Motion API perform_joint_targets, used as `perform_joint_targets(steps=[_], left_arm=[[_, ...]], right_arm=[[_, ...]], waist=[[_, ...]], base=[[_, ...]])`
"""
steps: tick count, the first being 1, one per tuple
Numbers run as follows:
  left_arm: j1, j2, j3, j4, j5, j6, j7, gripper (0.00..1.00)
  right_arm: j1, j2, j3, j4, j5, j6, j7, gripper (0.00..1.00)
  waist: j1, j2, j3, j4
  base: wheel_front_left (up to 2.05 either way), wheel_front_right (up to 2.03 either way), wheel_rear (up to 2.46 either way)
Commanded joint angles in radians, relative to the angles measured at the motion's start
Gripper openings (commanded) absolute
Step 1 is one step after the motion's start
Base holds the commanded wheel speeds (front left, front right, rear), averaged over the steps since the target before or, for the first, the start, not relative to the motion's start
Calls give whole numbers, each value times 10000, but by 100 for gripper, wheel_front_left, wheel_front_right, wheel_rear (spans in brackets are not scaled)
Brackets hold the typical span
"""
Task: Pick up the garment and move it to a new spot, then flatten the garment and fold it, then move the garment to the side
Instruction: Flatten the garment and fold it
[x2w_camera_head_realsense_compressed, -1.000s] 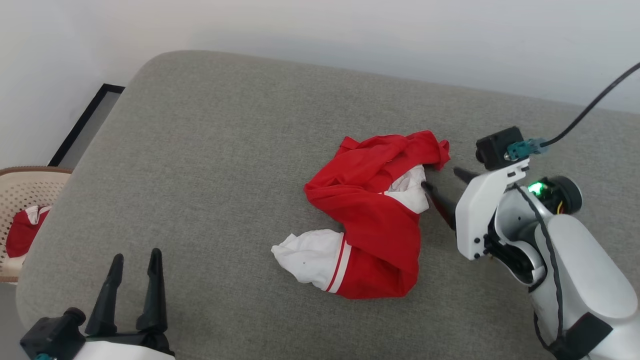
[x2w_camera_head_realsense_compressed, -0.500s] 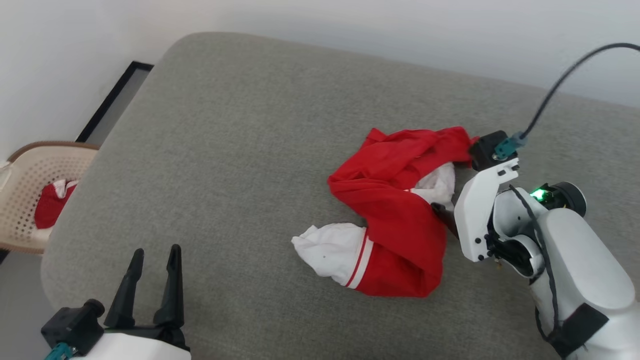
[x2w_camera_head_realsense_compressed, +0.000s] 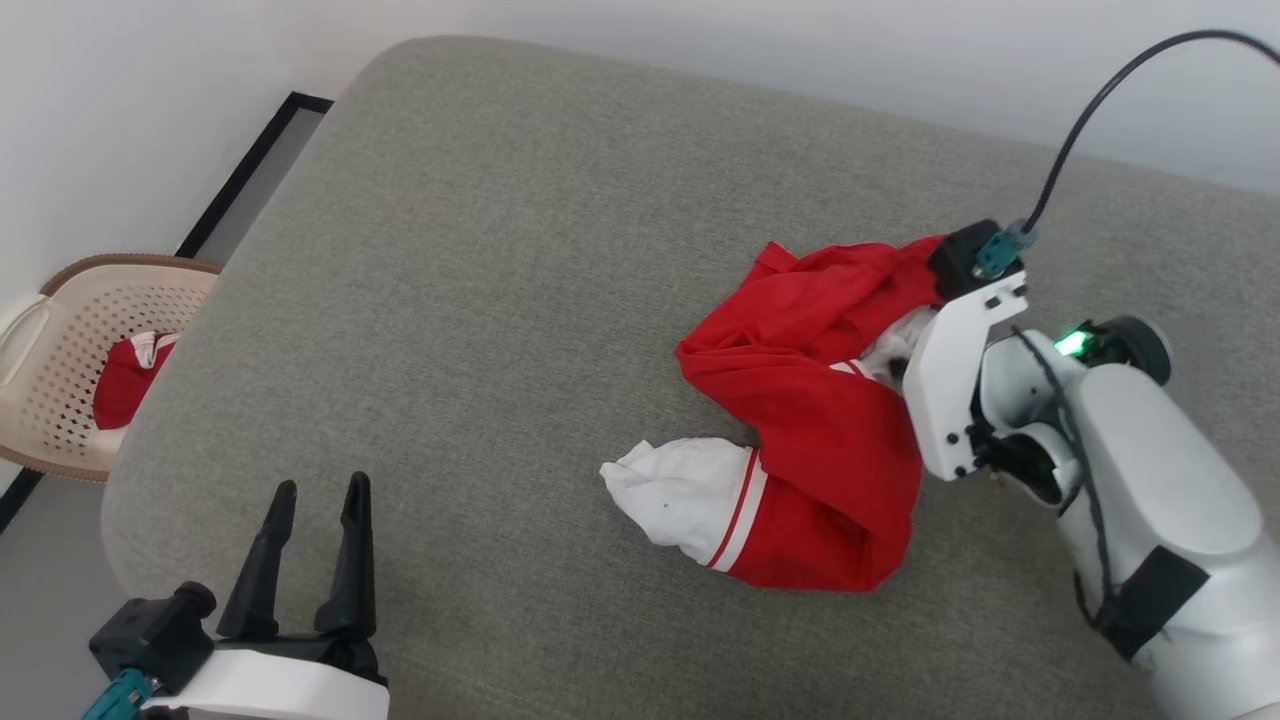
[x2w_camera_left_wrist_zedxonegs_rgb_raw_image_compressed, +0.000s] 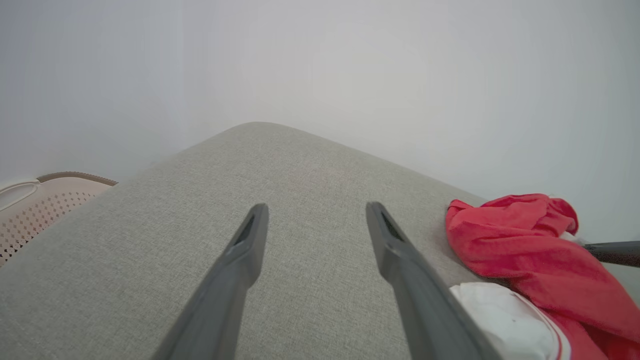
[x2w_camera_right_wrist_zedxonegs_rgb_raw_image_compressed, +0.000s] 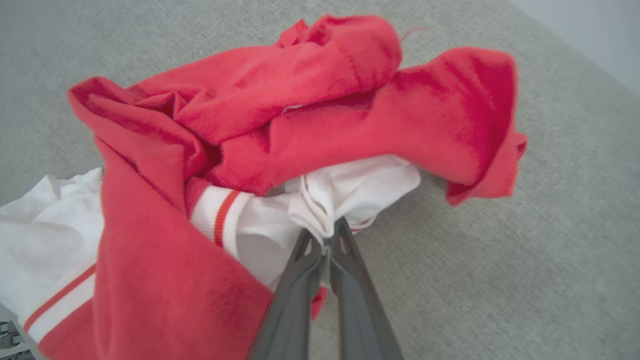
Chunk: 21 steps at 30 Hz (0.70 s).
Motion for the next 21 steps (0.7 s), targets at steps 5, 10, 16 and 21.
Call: perform_joint_targets(steps=[5,10,16,21], left_arm=[[76,-40,147,-11,-74,-28,-51,100],[65,2,202,-72,-36,-28,-51,100],[113,39,239,-136,-12,-28,-51,100],[89,84,237,-168,-48,-28,-50,100]], right_arm=[[-83,-276,-177,-539,191,-3,-37,0],[421,-647,-871,-1713,211,-3,317,0],[1440,-772,-2170,-3045,-231,-3,936,0],[2615,-550,-3455,-4103,-585,-3,1793,0]], waist=[[0,0,-19,-189],[0,0,-23,-526],[0,0,-12,-860],[0,0,20,-1054]], base=[[0,0,0],[0,0,0],[0,0,0],[0,0,0]])
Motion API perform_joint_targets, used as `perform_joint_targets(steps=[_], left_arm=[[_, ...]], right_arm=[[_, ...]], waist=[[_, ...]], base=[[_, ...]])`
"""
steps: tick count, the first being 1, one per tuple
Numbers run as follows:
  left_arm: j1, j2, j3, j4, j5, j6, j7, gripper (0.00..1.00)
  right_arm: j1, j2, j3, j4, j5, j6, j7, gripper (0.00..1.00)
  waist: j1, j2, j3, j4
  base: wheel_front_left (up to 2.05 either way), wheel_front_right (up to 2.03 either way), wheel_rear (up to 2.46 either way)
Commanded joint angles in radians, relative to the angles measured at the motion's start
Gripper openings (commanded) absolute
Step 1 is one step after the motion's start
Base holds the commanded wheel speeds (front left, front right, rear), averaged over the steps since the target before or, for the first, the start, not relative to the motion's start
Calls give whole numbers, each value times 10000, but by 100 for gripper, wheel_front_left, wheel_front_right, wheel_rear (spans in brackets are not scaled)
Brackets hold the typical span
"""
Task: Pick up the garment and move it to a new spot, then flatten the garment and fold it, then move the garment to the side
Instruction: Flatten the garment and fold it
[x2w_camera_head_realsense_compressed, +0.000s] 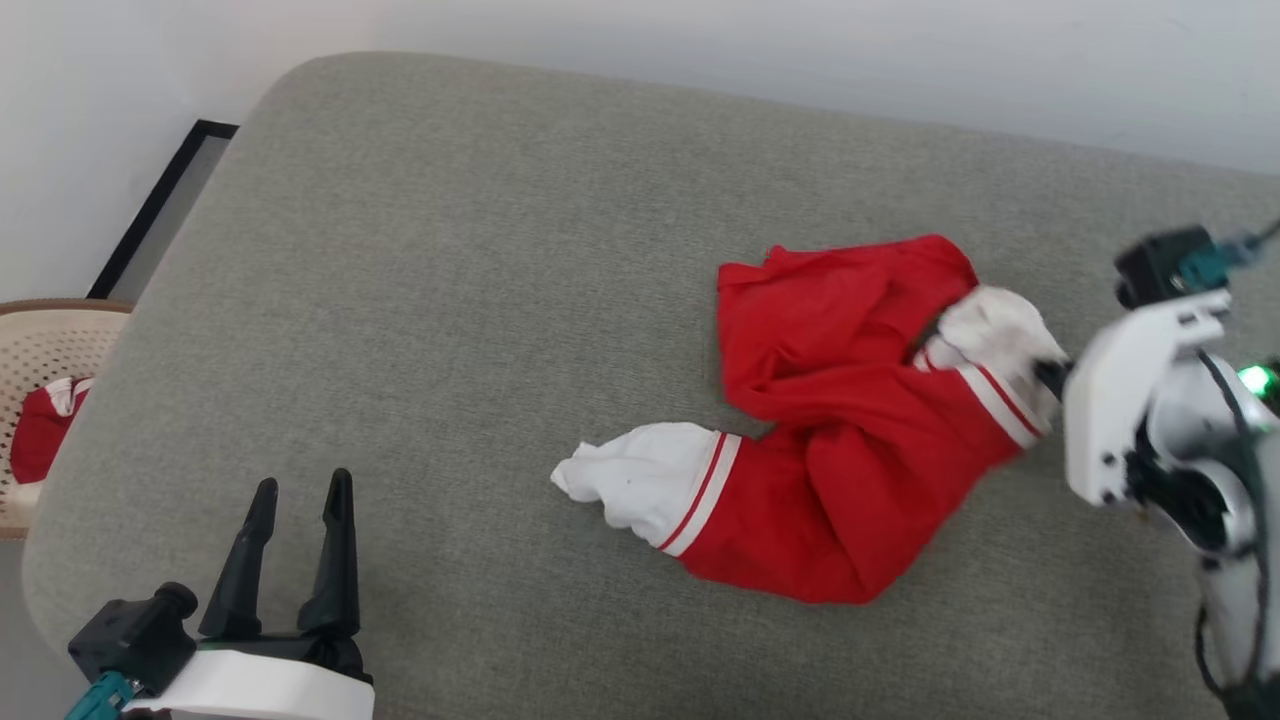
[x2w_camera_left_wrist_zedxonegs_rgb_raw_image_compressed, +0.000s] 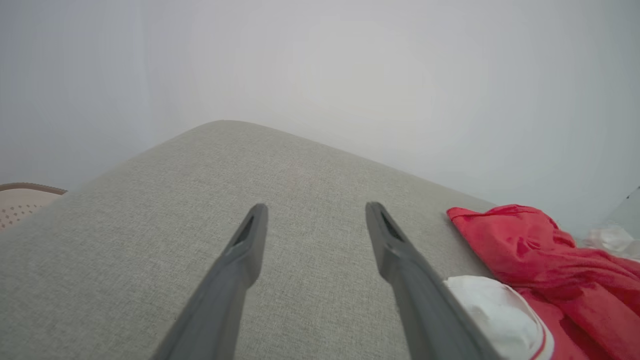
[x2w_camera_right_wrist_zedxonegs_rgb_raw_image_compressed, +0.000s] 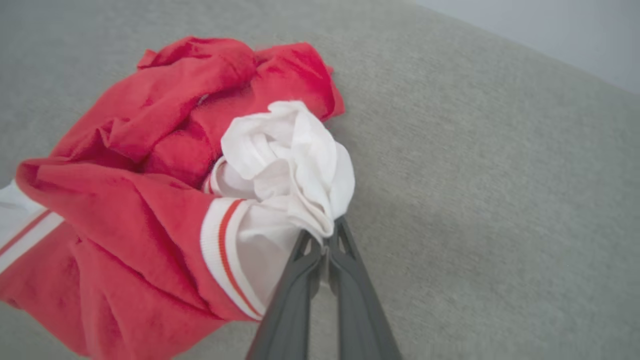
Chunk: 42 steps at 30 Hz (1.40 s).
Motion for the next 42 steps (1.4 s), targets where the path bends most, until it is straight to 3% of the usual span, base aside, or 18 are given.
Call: perform_joint_targets(steps=[1,9,17,19,20,21,28,32,42], left_arm=[[36,27,33,-43,-62,-28,-51,100],[-89,155,-87,-10,-156,-28,-51,100],[-340,443,-316,52,-238,-28,-51,100],[-415,554,-399,91,-260,-28,-51,100],[-467,601,-418,93,-302,-28,-51,100],[-508,657,-492,93,-358,-28,-51,100],[-801,1461,-1308,189,-1029,-28,-45,100],[-1116,2138,-2083,79,-1790,-28,505,100],[-2206,3625,-3620,-381,-3096,-28,3164,100]], right_arm=[[584,167,-477,-428,-134,-3,365,0],[2158,721,-1900,-1375,-708,-3,1330,0],[2804,1307,-2166,-1102,-884,-3,1335,0],[2751,1358,-2168,-1022,-936,-3,1233,47],[2716,1376,-2129,-1026,-931,-3,1188,96],[2699,1383,-2126,-1054,-928,-3,1193,100],[2461,1557,-2243,-1729,-851,-3,767,100],[2475,1748,-2391,-2244,-878,-1,329,100],[2239,2323,-2501,-3004,-1146,-1,-2984,100]], waist=[[0,0,29,-91],[0,0,114,-286],[0,0,235,-575],[0,0,259,-640],[0,0,275,-687],[0,0,288,-728],[0,0,318,-1114],[0,0,255,-1347],[0,0,159,-2003]], base=[[0,0,0],[0,0,0],[0,0,0],[0,0,0],[0,0,0],[0,0,0],[0,0,0],[0,0,0],[0,0,0]])
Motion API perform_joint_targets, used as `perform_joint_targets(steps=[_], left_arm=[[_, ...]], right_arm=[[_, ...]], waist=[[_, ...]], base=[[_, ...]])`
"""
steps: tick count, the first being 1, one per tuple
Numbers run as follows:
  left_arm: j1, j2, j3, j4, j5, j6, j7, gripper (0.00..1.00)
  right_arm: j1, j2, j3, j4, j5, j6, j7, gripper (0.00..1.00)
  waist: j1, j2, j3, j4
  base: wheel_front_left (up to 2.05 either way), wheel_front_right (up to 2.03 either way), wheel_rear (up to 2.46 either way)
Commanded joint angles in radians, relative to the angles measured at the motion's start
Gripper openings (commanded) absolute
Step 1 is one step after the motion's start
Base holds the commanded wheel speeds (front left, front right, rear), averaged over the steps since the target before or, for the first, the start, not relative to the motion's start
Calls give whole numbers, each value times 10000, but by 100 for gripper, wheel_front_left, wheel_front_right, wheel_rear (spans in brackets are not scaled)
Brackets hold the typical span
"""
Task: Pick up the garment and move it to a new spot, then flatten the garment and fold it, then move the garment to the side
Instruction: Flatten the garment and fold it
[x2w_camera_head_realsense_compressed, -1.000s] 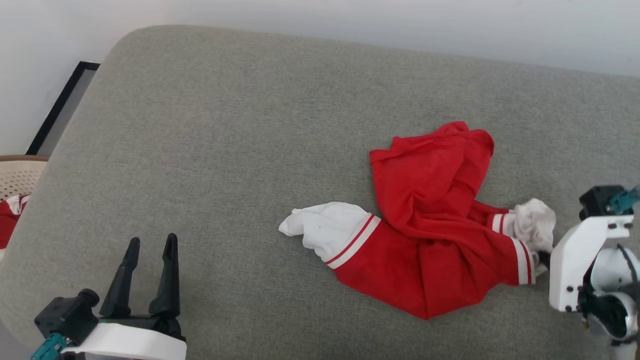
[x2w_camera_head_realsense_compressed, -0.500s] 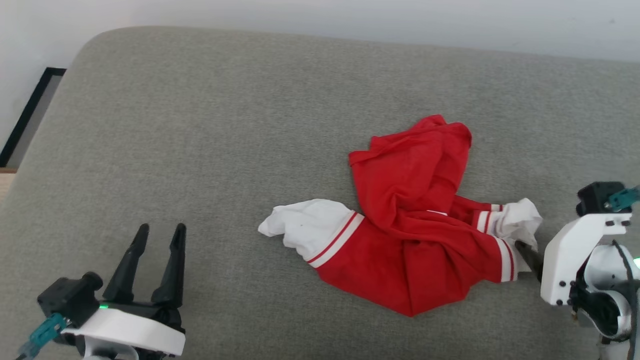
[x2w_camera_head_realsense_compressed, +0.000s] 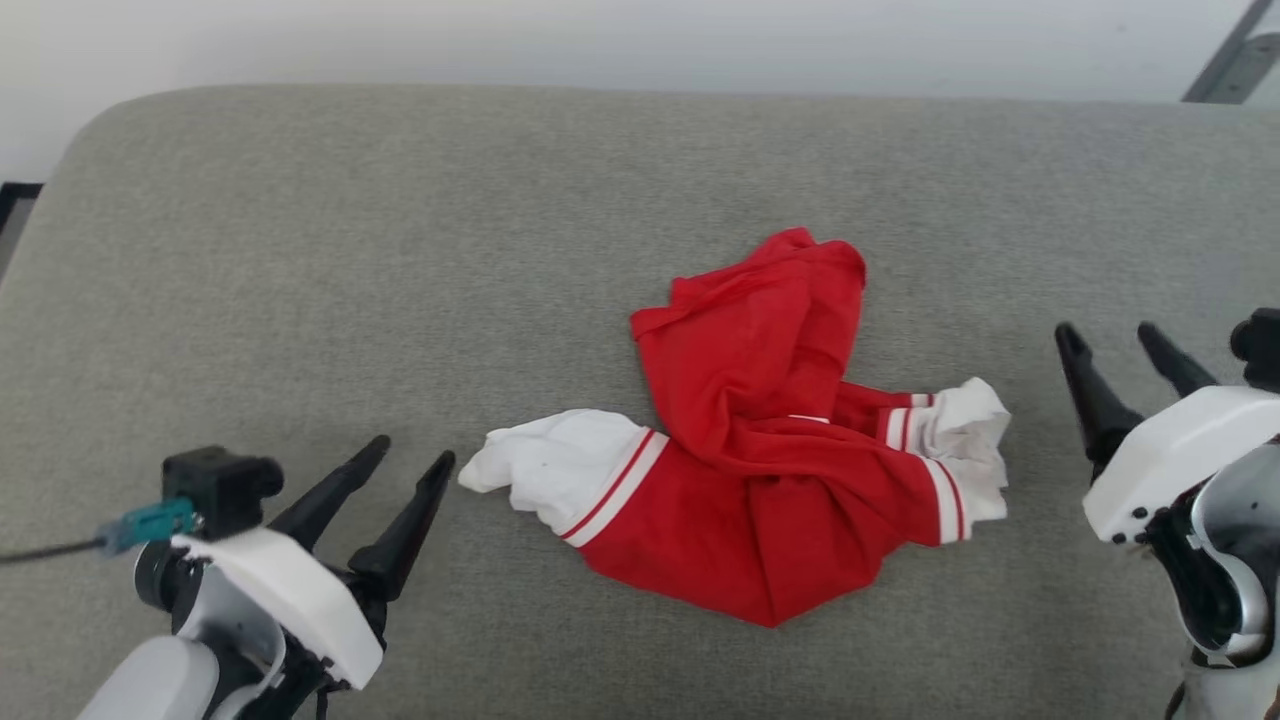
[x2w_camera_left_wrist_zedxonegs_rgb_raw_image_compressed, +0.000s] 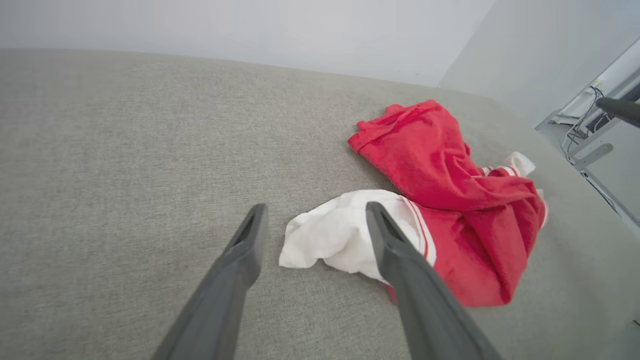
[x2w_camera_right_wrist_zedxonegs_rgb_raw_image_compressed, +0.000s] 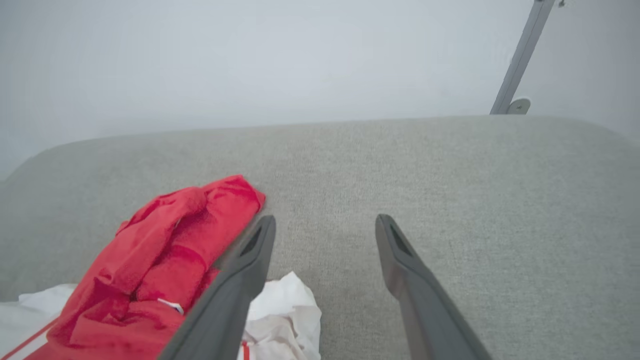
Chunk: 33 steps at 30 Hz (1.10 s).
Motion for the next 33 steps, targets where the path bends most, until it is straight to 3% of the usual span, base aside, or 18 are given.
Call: perform_joint_targets(steps=[1,7,14,21,28,29,30,33], left_arm=[[-260,82,-107,3,-203,-28,386,100],[-657,285,-504,189,-377,99,1726,100],[-1167,403,-840,461,-547,793,3462,100],[-1956,430,-1243,1062,-209,1479,4837,100],[-2635,187,-1858,2210,26,1452,5798,100],[-2690,156,-1949,2390,49,1441,5938,60],[-2771,107,-2002,2511,78,1438,5994,0],[-2897,18,-2104,2727,79,1397,6149,0]], right_arm=[[-97,83,38,-47,-109,1,-583,100],[-96,160,319,-55,-553,1,-2539,100],[24,305,448,171,-986,1,-4497,100],[44,372,572,577,-798,1,-5132,100],[-149,366,787,882,-404,1,-5396,100],[-160,366,794,901,-451,1,-5430,100],[-157,367,792,915,-474,1,-5464,100],[-208,367,749,929,-427,1,-5531,100]], waist=[[0,0,-35,-184],[0,0,-69,-561],[0,0,66,-1046],[0,0,434,-1432],[0,0,748,-1673],[0,0,776,-1679],[0,0,800,-1675],[0,0,854,-1643]], base=[[0,0,0],[0,0,0],[0,0,0],[0,0,0],[0,0,0],[0,0,0],[0,0,0],[0,0,0]])
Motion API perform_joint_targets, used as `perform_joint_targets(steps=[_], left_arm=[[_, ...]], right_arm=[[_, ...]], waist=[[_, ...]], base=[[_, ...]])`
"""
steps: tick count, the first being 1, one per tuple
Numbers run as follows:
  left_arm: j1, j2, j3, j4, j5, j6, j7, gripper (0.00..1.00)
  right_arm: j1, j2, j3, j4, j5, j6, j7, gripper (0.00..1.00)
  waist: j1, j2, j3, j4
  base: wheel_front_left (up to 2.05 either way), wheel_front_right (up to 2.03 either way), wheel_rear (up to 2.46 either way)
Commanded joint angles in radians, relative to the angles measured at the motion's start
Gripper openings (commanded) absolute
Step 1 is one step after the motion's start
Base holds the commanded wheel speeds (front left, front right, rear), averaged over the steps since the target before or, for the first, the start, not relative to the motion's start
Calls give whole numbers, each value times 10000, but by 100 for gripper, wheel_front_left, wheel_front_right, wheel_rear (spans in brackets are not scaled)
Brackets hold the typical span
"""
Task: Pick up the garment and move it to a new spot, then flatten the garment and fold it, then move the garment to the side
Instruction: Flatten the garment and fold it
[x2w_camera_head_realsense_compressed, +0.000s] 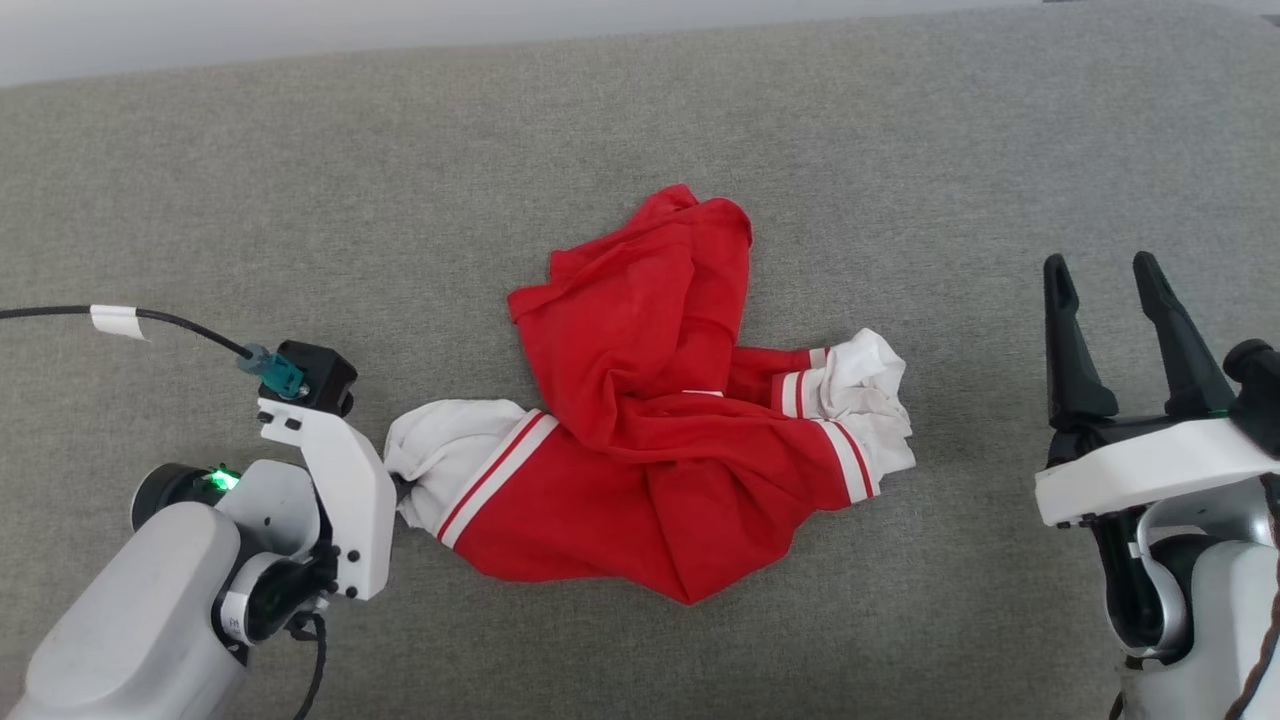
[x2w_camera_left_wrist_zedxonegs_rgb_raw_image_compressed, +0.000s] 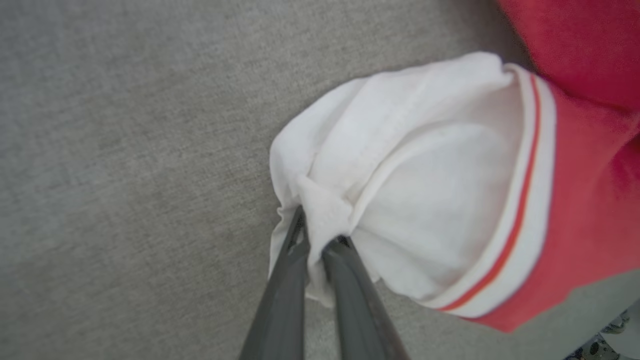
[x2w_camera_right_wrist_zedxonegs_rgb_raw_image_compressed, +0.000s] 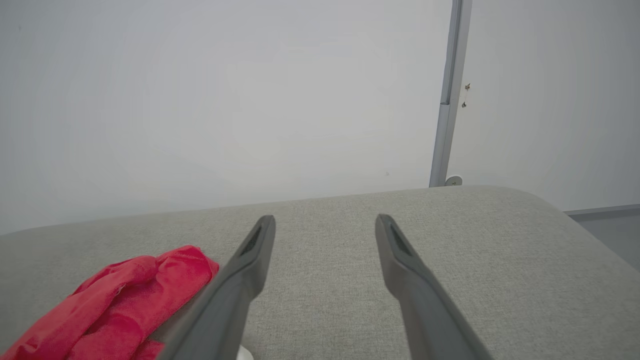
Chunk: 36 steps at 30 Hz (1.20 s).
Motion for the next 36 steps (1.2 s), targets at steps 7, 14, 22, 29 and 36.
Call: perform_joint_targets(steps=[7,14,22,29,36], left_arm=[[315,661,767,-299,-369,476,-175,0],[1048,1851,1796,-1162,-669,1386,-237,0],[1589,2083,2145,-1478,-1015,1641,-184,49],[1028,2070,2245,-2177,-1343,1703,291,100],[-113,2084,2002,-3347,-1613,1768,1586,100]], right_arm=[[-167,8,-358,-43,-99,1,-102,100],[-191,4,-622,-64,-194,1,-4,100],[-275,3,-552,140,-59,1,70,100],[-342,3,-400,228,-26,1,37,100],[-320,5,-285,257,-6,1,17,100]], waist=[[0,0,89,283],[0,0,161,517],[0,0,249,601],[0,0,193,557],[0,0,39,443]], base=[[0,0,0],[0,0,0],[0,0,0],[0,0,0],[0,0,0]])
